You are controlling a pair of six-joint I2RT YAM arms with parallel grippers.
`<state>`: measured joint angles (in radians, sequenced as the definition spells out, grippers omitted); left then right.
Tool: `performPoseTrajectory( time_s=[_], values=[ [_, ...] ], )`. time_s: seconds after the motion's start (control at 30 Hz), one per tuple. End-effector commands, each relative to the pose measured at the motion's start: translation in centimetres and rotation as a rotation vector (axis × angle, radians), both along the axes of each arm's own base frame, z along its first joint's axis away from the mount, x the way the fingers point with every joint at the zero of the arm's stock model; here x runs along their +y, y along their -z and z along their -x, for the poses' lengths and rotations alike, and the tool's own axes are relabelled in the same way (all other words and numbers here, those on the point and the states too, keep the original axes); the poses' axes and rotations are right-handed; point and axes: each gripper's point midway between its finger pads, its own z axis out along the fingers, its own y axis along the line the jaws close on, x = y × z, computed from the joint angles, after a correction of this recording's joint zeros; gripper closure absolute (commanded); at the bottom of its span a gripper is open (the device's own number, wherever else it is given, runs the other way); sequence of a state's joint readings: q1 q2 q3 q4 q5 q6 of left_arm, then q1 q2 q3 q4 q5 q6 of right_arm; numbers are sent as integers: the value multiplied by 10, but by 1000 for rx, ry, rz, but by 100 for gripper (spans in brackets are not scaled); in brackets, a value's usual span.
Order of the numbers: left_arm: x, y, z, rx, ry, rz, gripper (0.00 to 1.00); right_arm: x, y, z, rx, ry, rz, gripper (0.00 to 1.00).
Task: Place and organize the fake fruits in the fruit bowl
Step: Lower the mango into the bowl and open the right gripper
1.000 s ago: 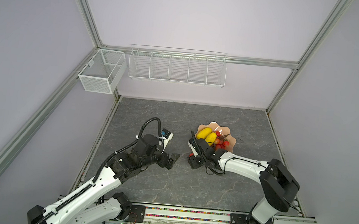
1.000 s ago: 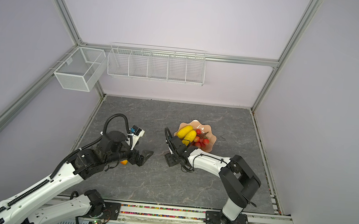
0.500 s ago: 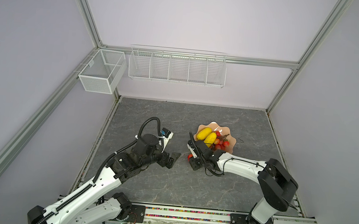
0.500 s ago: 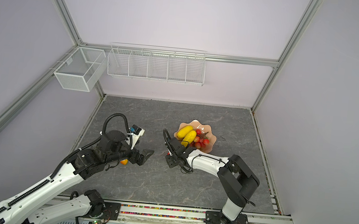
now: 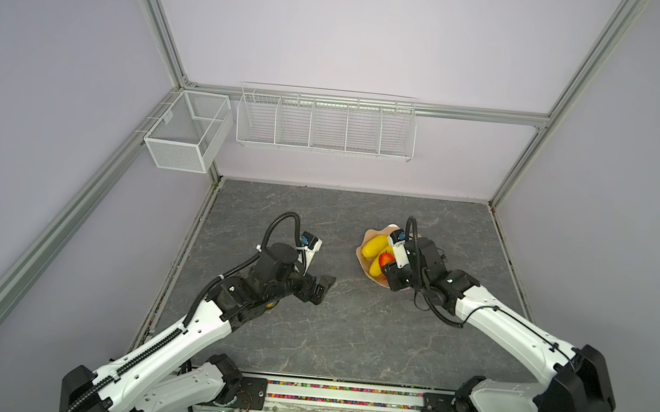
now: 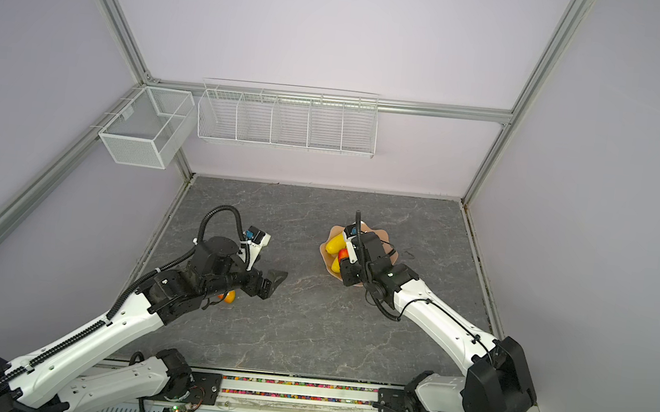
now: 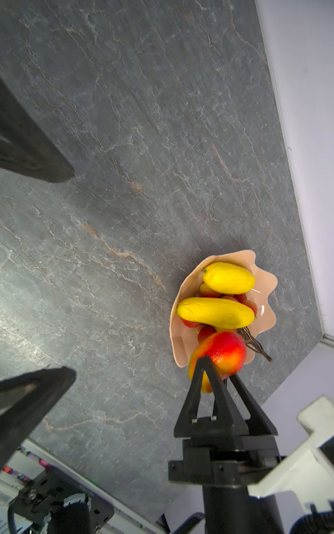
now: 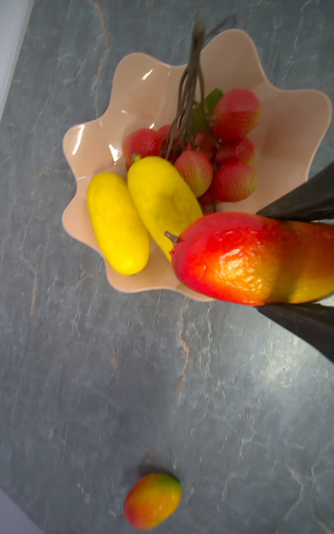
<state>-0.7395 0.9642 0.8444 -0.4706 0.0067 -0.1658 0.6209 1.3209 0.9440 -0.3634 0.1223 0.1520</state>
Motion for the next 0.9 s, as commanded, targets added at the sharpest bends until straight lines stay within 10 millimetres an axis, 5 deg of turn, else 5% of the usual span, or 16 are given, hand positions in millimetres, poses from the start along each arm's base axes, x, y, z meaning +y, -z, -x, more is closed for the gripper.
performPoseTrajectory(
  time_s=[0.0, 0.4, 0.6, 0.77, 0.87],
  values=[
    [5, 2, -10, -1, -60, -8, 1, -18, 22, 6, 56, 1, 50, 61],
    [1, 8, -18, 27, -84, -18, 1, -33, 54, 0, 105, 33, 62, 60],
    [3, 8, -17, 30, -94, -17, 1, -32, 54, -10, 93, 28, 67, 58],
    [11, 9, -21, 31, -139, -33, 1, -35, 51, -12, 85, 34, 75, 36],
    [41, 18, -29, 79, -298, -96, 1, -37, 43, -11, 70, 38, 72, 27]
  ],
)
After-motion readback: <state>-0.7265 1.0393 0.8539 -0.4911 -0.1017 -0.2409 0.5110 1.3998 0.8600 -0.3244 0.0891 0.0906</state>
